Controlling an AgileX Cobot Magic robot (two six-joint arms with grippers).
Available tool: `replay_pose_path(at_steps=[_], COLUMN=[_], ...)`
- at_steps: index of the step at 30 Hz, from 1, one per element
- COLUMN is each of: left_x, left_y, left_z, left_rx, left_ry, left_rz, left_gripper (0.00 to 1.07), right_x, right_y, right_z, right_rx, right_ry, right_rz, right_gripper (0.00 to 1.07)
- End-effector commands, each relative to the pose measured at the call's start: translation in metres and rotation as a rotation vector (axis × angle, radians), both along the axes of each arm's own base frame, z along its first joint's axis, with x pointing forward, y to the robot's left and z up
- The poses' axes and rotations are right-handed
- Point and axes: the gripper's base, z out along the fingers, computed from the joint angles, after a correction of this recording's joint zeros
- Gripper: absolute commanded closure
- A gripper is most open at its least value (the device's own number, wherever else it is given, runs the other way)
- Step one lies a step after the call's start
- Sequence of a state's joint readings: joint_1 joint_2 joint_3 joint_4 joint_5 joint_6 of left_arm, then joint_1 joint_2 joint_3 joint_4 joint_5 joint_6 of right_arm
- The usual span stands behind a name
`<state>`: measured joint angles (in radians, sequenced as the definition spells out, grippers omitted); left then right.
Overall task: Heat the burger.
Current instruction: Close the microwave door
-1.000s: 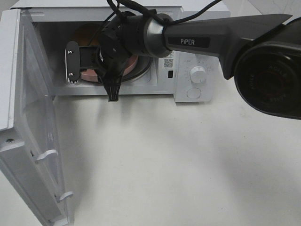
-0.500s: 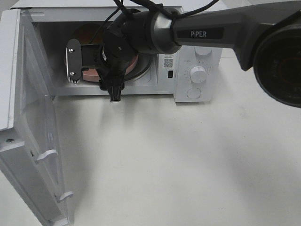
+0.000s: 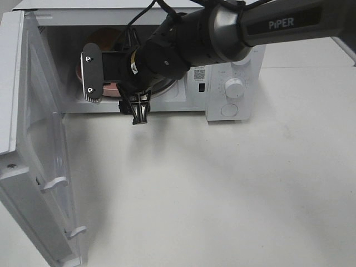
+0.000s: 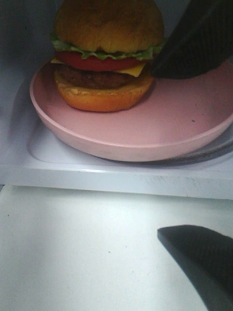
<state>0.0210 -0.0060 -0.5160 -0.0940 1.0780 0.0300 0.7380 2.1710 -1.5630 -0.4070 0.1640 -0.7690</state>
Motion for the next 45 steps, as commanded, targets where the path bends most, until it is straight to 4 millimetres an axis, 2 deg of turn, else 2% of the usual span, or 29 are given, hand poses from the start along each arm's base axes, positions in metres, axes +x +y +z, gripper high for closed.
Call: replay_pose_path(at_steps=[1, 15, 17, 23, 28, 34, 36, 38, 39, 42, 45], left_x=[-0.002, -0.002, -0.002, -0.002, -0.002, -0.002, -0.002, -0.002, -0.002, -0.002, -0.002], left_y=[0.000, 0.000, 0.000, 0.000, 0.000, 0.000, 0.000, 0.000, 0.000, 0.000, 0.000], left_z=[0.001, 0.001, 0.001, 0.001, 0.001, 0.001, 0.001, 0.001, 0.001, 0.001, 0.001], left_rx=[-0.006, -0.006, -0.006, -0.006, -0.006, -0.006, -0.006, -0.006, -0.006, -0.006, -0.006], left_ry=[-0.027, -0.027, -0.027, -0.027, -0.027, -0.027, -0.027, -0.027, -0.027, -0.027, -0.027], left_rz=[0.001, 0.001, 0.001, 0.001, 0.001, 0.001, 0.001, 0.001, 0.001, 0.001, 0.001], left_gripper=[0.07, 0.07, 0.07, 0.07, 0.07, 0.07, 0.07, 0.07, 0.07, 0.07, 0.07], right_x=[-0.010, -0.059, -0.073, -0.086, -0.107, -0.119, -0.132, -0.135, -0.143, -0.154, -0.157], right_y=[-0.010, -0.053, -0.066, -0.077, -0.097, -0.110, -0.124, -0.128, -0.136, -0.148, -0.151], right_z=[0.013, 0.026, 0.032, 0.038, 0.046, 0.049, 0.052, 0.053, 0.053, 0.058, 0.058], right_rx=[0.021, 0.040, 0.041, 0.071, 0.175, 0.211, 0.230, 0.234, 0.242, 0.261, 0.267], right_ry=[-0.004, 0.060, 0.067, 0.088, 0.172, 0.232, 0.308, 0.326, 0.368, 0.405, 0.417], right_rz=[-0.005, -0.039, -0.044, -0.080, -0.221, -0.327, -0.460, -0.494, -0.566, -0.659, -0.690], right_gripper=[0.28, 0.31, 0.31, 0.31, 0.31, 0.31, 0.31, 0.31, 0.31, 0.31, 0.31])
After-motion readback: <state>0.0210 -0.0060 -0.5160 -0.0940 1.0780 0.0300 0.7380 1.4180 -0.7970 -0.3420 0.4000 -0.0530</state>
